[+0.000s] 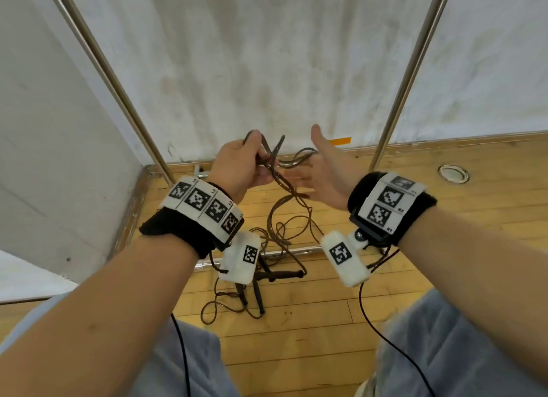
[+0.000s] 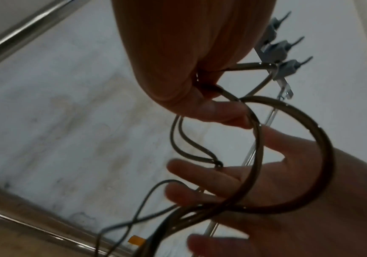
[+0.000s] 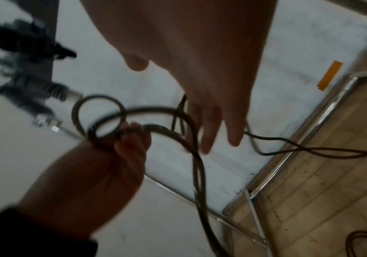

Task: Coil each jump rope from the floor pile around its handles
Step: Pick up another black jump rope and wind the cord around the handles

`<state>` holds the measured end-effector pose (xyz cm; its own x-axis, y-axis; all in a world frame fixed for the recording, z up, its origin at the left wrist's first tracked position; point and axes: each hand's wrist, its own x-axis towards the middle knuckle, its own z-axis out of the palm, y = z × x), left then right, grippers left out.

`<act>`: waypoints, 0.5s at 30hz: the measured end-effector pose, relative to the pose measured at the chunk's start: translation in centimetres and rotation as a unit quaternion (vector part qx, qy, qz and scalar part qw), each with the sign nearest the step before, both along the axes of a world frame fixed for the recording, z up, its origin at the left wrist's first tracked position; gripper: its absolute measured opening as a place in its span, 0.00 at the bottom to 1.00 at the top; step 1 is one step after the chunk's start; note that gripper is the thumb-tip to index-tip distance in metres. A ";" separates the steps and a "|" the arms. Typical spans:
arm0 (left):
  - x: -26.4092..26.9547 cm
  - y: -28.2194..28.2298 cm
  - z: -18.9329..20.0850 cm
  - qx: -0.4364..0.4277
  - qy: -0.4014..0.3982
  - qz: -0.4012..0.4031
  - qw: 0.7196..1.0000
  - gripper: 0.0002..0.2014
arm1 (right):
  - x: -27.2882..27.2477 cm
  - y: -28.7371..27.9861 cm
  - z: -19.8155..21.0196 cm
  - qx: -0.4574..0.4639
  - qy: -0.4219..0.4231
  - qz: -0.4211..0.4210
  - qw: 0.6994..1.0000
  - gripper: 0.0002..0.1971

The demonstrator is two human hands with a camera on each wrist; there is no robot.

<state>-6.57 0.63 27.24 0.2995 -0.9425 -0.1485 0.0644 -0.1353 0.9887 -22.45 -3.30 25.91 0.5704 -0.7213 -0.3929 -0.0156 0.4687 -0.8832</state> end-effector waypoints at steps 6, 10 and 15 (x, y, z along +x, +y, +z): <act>1.2 -0.2 1.2 -0.032 0.010 0.023 0.999 0.18 | 1.5 2.8 -1.5 -0.260 0.148 0.151 0.942 0.16; 2.8 -0.1 1.6 -0.050 -0.033 0.088 0.994 0.19 | 1.1 2.5 -2.6 -0.321 0.321 0.248 0.856 0.16; 5.4 -0.5 2.4 -0.075 0.034 0.215 0.973 0.16 | 0.3 2.5 -4.3 -0.255 0.454 0.327 0.789 0.13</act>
